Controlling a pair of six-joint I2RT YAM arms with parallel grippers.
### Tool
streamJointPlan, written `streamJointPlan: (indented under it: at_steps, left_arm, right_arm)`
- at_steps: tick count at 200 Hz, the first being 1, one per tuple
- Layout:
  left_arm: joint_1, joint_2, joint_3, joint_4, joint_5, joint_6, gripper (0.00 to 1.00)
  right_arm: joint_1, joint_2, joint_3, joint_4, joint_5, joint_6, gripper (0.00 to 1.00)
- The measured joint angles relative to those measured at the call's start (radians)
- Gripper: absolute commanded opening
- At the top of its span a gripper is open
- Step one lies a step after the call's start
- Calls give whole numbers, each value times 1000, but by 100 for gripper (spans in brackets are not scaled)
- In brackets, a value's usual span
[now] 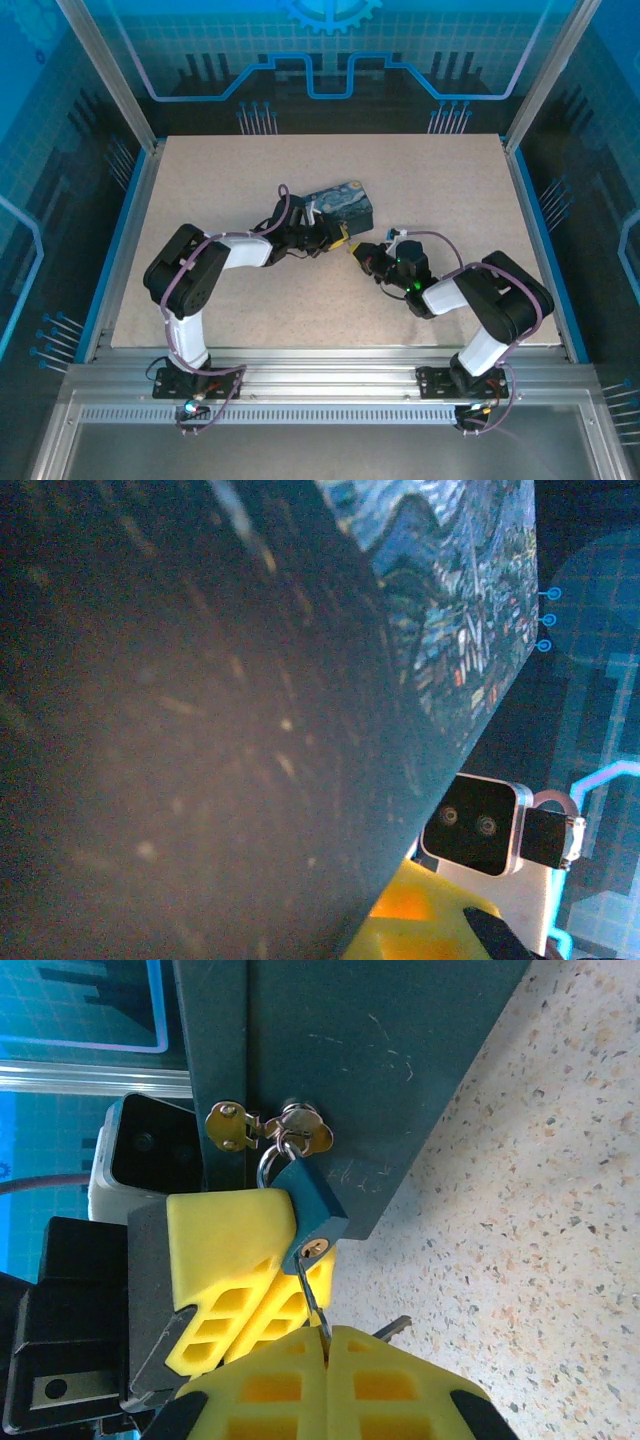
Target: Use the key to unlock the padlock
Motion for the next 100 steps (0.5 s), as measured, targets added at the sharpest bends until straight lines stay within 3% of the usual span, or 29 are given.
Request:
streamJointPlan:
  at_steps: [100]
  left_arm:
    - [2, 11, -13, 48, 3, -23, 0]
  right_arm:
    - [0, 3, 0, 5, 8, 3, 0]
